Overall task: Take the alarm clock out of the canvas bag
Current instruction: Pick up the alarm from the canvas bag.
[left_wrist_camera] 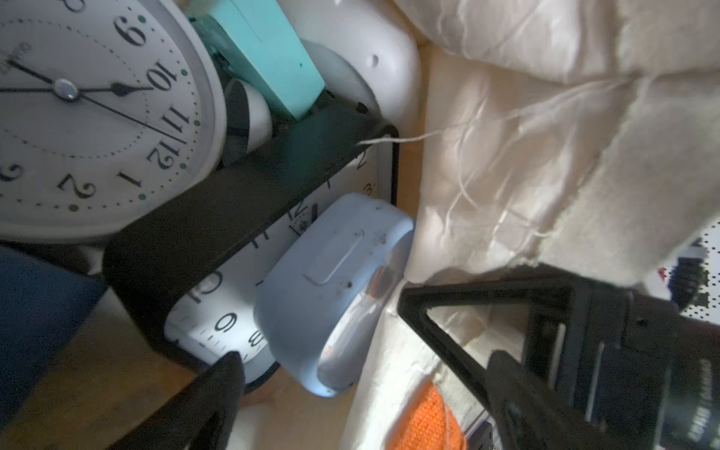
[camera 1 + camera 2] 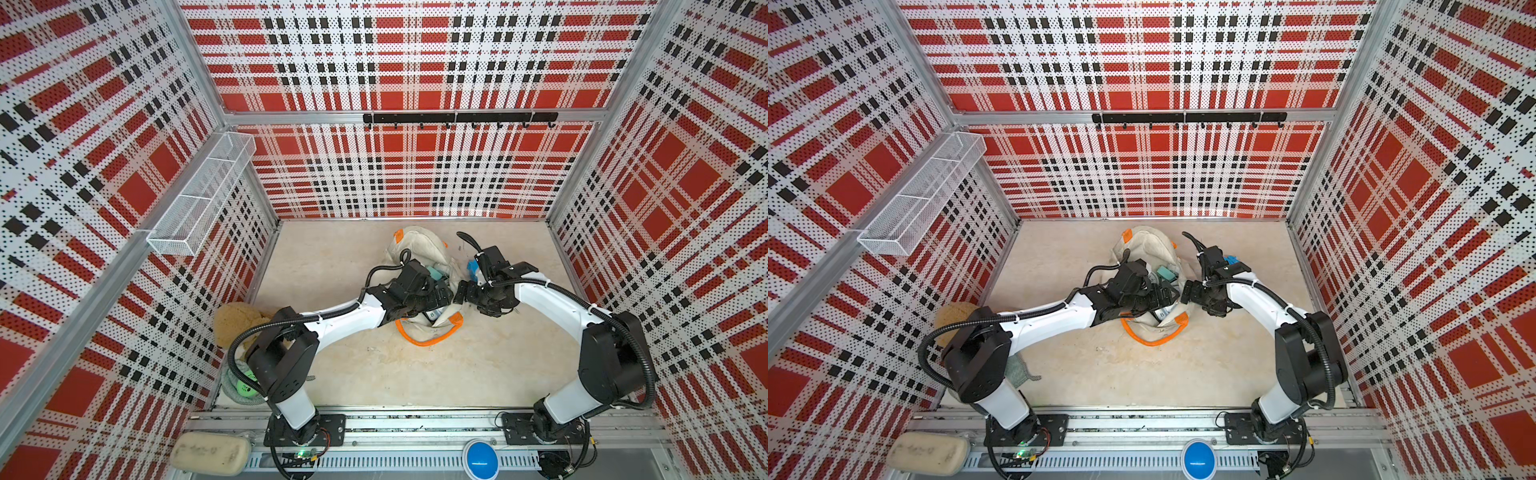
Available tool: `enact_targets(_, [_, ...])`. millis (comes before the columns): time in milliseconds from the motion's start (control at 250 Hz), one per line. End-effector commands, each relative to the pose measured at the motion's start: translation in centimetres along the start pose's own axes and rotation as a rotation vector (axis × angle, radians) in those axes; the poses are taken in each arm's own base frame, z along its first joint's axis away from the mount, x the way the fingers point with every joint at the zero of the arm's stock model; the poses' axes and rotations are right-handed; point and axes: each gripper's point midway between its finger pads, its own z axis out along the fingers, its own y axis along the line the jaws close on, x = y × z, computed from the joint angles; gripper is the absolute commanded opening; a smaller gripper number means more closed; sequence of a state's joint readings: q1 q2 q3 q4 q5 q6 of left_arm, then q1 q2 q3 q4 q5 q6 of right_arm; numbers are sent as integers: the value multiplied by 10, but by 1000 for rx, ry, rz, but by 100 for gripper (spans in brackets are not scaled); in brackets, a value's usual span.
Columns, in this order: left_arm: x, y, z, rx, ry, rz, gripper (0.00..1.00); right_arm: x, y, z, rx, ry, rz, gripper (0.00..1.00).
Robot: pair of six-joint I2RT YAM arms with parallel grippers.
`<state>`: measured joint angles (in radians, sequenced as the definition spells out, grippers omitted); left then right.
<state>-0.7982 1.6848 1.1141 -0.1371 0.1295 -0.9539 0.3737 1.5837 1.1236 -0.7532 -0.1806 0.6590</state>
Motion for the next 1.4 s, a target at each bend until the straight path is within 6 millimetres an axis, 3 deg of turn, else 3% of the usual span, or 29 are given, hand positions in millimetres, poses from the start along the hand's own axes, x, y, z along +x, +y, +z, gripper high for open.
enact_targets(0, [-2,11,2,-19,-17,-36,99,-14,-6,21,-7,-44,59,87])
enact_targets(416, [-14,28,-1,-13,-47,-73,99,-24,26,50,-204,-61,15,36])
enact_targets(632, [-33,26,-14,5,-95,-55,100,-20,57,49,-382,-34,-130,26])
enact_targets(796, [-50,21,-34,-8,-152,-20,99,-30,44,26,-263,-98,-163,42])
enact_targets(904, [-55,18,-40,-15,-170,-6,99,-40,29,8,-148,-149,-121,69])
enact_targets(1032, [-55,18,-37,-18,-165,-5,99,-53,55,-22,-257,-231,-146,85])
enact_targets(1080, [-55,18,-37,-19,-165,-5,99,-59,65,-38,-295,-279,-151,100])
enact_targets(1256, [-58,21,-33,-25,-174,-16,99,-83,61,-81,-308,-432,-29,100])
enact_targets(1328, [-59,19,-30,-16,-175,-25,99,-92,51,-80,-296,-441,75,100])
enact_targets(1396, [-61,18,-26,-13,-173,-29,100,-98,46,-64,-308,-389,168,100])
